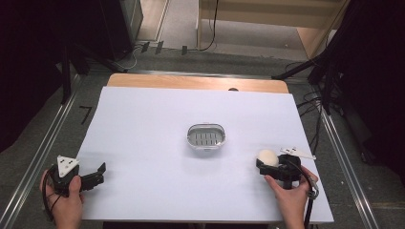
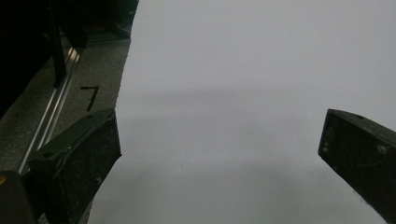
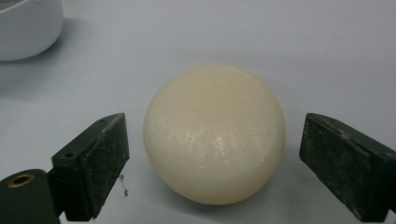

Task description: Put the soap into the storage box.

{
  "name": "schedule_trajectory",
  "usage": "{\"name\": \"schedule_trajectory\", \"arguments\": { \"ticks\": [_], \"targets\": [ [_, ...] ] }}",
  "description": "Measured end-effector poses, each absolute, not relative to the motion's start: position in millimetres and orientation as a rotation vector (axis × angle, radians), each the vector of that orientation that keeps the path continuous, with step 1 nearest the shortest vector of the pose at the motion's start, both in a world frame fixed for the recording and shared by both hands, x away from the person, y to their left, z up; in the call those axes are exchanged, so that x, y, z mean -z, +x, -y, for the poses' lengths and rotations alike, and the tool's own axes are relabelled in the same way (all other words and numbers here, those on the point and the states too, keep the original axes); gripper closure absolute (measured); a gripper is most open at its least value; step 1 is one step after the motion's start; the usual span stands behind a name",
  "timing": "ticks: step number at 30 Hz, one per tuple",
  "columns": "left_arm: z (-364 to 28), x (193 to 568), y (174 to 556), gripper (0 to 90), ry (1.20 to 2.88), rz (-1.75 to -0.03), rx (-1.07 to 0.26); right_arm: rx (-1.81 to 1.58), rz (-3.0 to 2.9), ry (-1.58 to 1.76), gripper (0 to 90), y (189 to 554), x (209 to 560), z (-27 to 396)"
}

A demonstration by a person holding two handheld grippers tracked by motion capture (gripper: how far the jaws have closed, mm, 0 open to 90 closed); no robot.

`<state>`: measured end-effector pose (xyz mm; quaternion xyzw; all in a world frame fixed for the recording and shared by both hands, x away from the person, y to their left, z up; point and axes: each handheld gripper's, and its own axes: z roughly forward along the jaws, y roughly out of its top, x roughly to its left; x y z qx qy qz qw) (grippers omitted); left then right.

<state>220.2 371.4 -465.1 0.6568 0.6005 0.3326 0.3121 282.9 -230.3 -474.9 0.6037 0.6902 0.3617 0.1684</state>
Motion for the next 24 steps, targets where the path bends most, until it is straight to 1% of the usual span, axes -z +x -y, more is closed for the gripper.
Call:
{"name": "schedule_trajectory", "arguments": {
  "ticks": [2, 10, 15, 18, 19, 24],
  "targets": [
    [-371, 465, 220, 0.0, 1.733, -1.585, -0.877, -1.013, -1.955, 1.731, 13.6, 283, 477, 229],
    [-371, 465, 220, 0.0, 1.734, -1.584, -0.876, -0.976, -1.971, 1.734, 14.2, 285, 481, 223],
    [-371, 465, 220, 0.0, 1.729, -1.582, -0.876, -0.950, -1.945, 1.726, 20.2, 285, 482, 221],
    [-371, 465, 220, 0.0, 1.731, -1.581, -0.876, -0.944, -1.937, 1.724, 22.1, 285, 482, 220],
    [-371, 465, 220, 0.0, 1.732, -1.581, -0.877, -0.942, -1.941, 1.717, 24.3, 285, 482, 219],
    [-371, 465, 220, 0.0, 1.733, -1.580, -0.878, -0.933, -1.960, 1.713, 24.9, 284, 481, 217]
  ]
}}
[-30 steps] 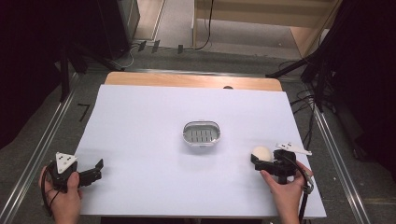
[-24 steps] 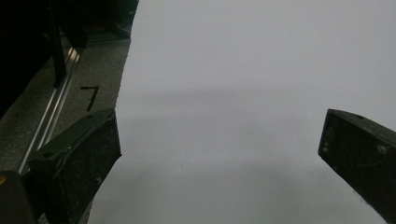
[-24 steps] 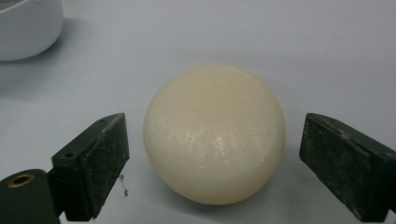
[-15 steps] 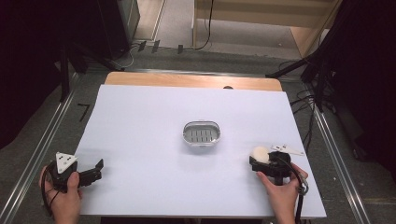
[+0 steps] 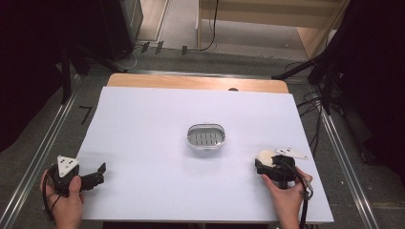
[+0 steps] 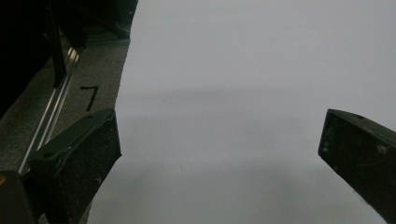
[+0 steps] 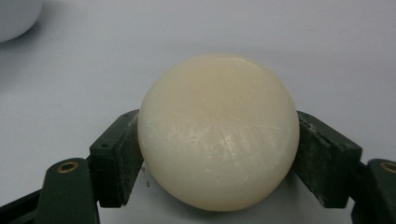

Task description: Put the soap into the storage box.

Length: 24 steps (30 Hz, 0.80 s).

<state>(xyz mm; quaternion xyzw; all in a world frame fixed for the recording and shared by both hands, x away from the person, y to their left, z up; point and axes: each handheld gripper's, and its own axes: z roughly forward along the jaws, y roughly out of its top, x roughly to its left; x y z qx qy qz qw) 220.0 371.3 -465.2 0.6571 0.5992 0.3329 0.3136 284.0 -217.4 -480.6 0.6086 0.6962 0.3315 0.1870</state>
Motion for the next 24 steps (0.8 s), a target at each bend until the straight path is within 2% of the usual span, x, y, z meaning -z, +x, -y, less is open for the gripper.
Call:
{"name": "schedule_trajectory", "arguments": {
  "ticks": [24],
  "targets": [
    [-371, 465, 220, 1.3, 1.728, -1.583, -0.884, -0.998, -2.004, 1.657, 25.6, 288, 453, 211]
  ]
}}
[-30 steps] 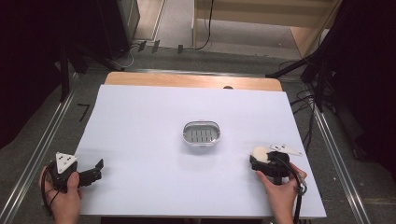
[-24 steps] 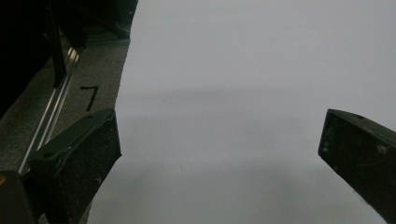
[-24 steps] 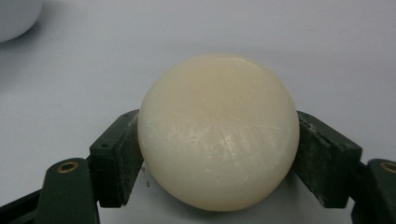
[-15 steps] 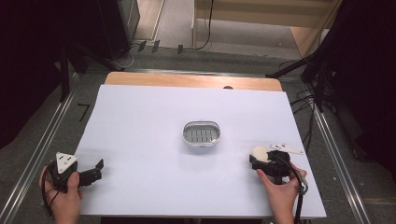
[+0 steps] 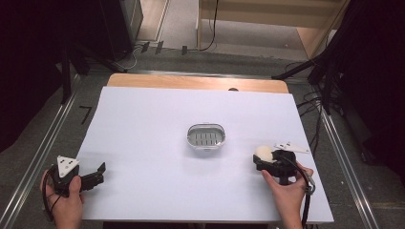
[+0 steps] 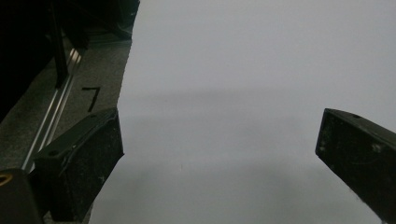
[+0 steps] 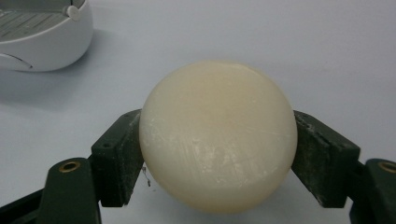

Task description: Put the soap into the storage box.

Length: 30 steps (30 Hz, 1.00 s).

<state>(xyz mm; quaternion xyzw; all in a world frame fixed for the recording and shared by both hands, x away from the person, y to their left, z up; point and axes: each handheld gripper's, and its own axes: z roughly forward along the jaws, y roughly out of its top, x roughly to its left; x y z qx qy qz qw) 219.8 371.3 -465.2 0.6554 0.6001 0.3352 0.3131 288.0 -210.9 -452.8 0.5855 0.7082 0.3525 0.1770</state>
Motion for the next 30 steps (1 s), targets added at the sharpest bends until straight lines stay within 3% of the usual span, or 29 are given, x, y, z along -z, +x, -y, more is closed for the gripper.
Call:
{"name": "schedule_trajectory", "arguments": {
  "ticks": [30],
  "targets": [
    [-373, 465, 218, 0.0, 1.694, -1.596, -0.893, -1.063, -2.051, 1.602, 25.7, 305, 429, 184]
  ]
}}
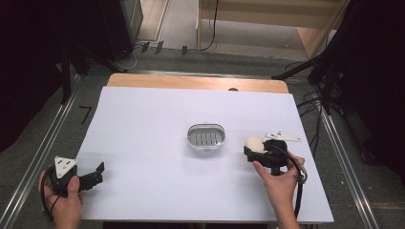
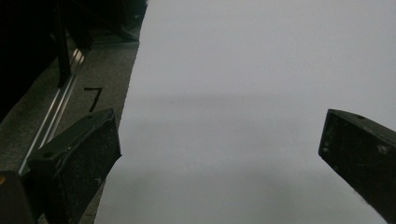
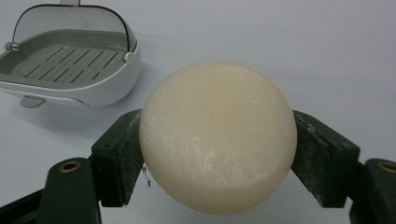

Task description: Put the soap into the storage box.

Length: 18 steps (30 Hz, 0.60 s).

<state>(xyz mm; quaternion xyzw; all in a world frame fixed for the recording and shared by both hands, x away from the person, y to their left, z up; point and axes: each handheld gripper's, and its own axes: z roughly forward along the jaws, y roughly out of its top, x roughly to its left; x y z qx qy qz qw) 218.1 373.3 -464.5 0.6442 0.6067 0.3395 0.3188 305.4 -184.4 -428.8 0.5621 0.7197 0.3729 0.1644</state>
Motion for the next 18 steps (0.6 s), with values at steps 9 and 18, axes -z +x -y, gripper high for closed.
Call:
{"name": "schedule_trajectory", "arguments": {
  "ticks": [9, 18],
  "targets": [
    [-373, 465, 218, 0.0, 1.698, -1.595, -0.885, -1.065, -2.063, 1.593, 25.7, 310, 424, 178],
    [-373, 465, 219, 0.0, 1.695, -1.597, -0.885, -1.071, -2.072, 1.573, 25.7, 315, 417, 168]
  ]
}}
